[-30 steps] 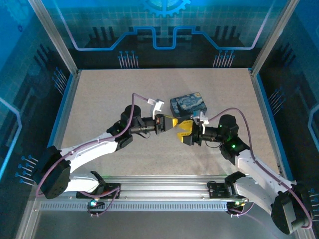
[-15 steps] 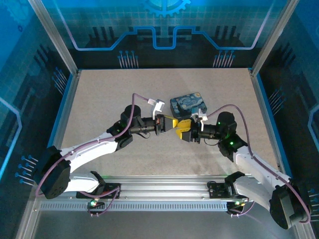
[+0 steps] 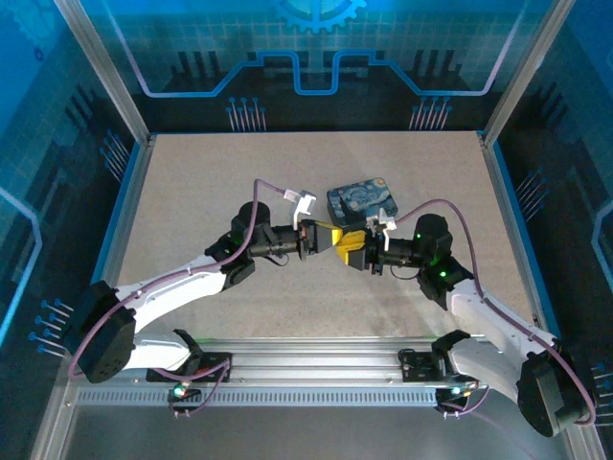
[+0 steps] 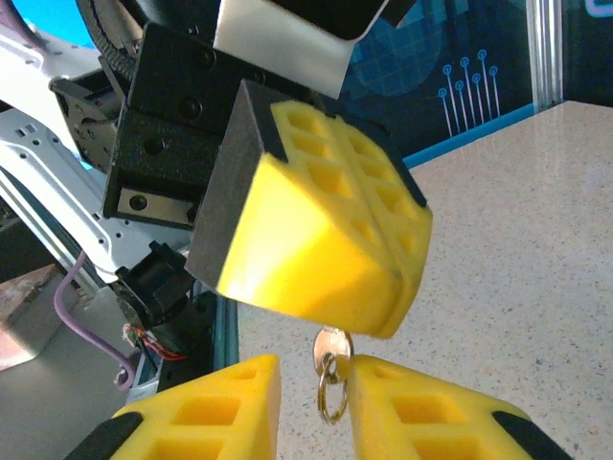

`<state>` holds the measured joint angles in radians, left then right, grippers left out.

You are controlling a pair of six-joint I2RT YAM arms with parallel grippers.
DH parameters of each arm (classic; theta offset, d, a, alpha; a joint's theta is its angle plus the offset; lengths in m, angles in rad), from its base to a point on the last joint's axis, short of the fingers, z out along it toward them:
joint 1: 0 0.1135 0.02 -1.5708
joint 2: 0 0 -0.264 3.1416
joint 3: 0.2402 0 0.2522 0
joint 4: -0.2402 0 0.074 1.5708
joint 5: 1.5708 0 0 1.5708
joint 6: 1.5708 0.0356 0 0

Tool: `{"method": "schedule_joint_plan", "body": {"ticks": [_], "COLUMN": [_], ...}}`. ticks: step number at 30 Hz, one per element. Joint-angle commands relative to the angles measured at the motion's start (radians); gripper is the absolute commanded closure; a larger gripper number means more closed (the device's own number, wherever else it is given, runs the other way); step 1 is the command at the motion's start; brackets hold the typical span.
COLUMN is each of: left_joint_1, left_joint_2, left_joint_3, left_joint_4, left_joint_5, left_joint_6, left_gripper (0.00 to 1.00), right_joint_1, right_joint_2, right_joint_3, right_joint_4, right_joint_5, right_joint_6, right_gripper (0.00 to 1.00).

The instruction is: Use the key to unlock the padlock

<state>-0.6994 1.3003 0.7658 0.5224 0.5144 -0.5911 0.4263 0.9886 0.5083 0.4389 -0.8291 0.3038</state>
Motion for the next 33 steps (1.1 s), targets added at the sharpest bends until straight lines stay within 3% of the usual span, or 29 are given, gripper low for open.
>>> {"method": "schedule_joint_plan", "body": {"ticks": [1, 11, 21, 24, 29, 33], "left_joint_1": [-0.001, -0.001, 0.000, -0.001, 0.001, 0.010], "left_joint_2": [-0.010, -0.010, -0.008, -0.014, -0.058, -0.096], "left_joint_3": [-0.008, -0.011, -0.009, -0.003, 0.008, 0.007], "left_joint_4": [0.035, 0.040, 0.038, 0.014, -0.067, -0.152], "left_joint_5": [0.018, 0.018, 0.016, 0.005, -0.078, -0.225], "left_joint_6": [0.037, 0.037, 0.038, 0.048, 0.090, 0.091], "left_gripper": [1.00, 1.00, 1.00, 0.74, 0.47, 0.29], "right_joint_1": [0.009, 0.011, 0.012, 0.012, 0.006, -0.020], "right_joint_2": [0.004, 0.023, 0.015, 0.000, -0.033, -0.057], "right_joint_3": [0.035, 0.042, 0.041, 0.045, 0.045, 0.039], "right_joint_4": [0.033, 0.024, -0.011, -0.055, -0.189, -0.309], "right_joint_5": [0.010, 0.014, 0.047, 0.073, 0.144, 0.261], "right_joint_6": [0.021, 0.029, 0.011, -0.012, -0.069, -0.092], "right_gripper": [0.74, 0.82, 1.00, 1.00, 1.00, 1.00]}}
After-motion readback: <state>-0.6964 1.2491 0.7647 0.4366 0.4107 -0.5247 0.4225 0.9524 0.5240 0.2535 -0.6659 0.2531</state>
